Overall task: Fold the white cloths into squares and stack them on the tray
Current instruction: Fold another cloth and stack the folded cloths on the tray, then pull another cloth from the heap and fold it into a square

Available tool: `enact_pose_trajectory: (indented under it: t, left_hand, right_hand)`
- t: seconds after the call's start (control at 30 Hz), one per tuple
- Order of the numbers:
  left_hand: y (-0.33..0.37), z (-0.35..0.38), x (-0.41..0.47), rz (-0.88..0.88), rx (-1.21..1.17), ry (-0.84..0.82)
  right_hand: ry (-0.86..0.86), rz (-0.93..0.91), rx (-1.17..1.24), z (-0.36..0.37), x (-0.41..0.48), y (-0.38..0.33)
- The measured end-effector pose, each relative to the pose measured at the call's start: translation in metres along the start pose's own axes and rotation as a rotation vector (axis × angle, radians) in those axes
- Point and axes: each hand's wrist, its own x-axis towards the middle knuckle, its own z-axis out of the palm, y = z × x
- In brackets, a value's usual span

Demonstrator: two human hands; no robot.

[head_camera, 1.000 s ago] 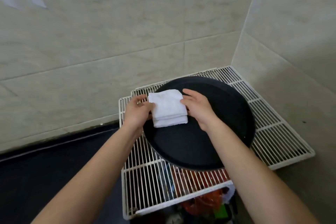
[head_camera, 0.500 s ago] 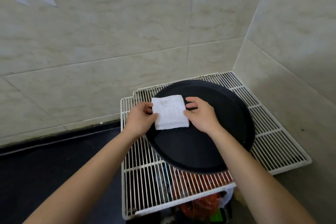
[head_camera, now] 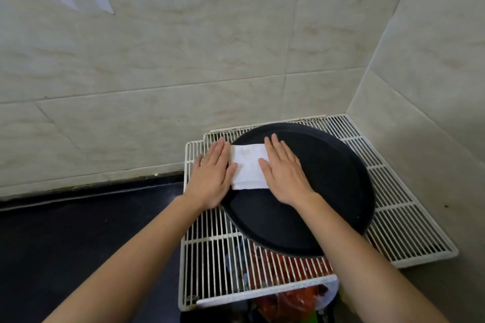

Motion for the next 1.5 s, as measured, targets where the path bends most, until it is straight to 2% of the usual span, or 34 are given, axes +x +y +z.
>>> enact_pose_trajectory:
  t: [0.2, 0.37, 0.57, 0.73, 0.83, 0.97, 1.0, 1.07, 1.27, 1.4, 1.5]
  left_hand:
    - [-0.033, -0.042, -0.038, -0.11, 0.125, 0.384]
    - [-0.083, -0.072, -0.104, -0.353, 0.186, 0.546]
    - [-0.152, -0.108, -0.207, -0.547, 0.281, 0.572]
    - [-0.207, -0.148, -0.298, -0.639, 0.333, 0.593]
    - [-0.243, -0.165, -0.356, -0.673, 0.342, 0.587]
    - [-0.327, -0.191, -0.493, -0.777, 0.396, 0.58]
    - [-0.335, -0.191, -0.505, -0.782, 0.406, 0.564]
    - [-0.378, -0.214, -0.585, -0.848, 0.431, 0.539]
    - [-0.454, -0.252, -0.746, -1.041, 0.359, 0.608]
    - [-0.499, -0.255, -0.818, -1.143, 0.345, 0.618]
    - [-0.518, -0.247, -0.842, -1.178, 0.333, 0.598]
  right_hand:
    - [0.223, -0.11, 0.066, -0.02, 0.017, -0.045]
    - [0.212, -0.293, 0.072, 0.005, 0.033, -0.116]
    - [0.104, -0.458, 0.073, 0.043, 0.007, -0.223]
    - [0.101, -0.6, 0.099, 0.071, -0.031, -0.32]
    - [0.112, -0.621, 0.123, 0.096, -0.051, -0.377]
    - [0.097, -0.732, 0.122, 0.168, -0.103, -0.511]
    - [0.094, -0.743, 0.112, 0.176, -0.106, -0.523]
    - [0.074, -0.812, 0.125, 0.213, -0.14, -0.61]
    - [0.019, -1.015, 0.145, 0.278, -0.226, -0.785]
    - [-0.041, -1.113, 0.125, 0.318, -0.265, -0.862]
    - [-0.067, -1.158, 0.113, 0.339, -0.276, -0.884]
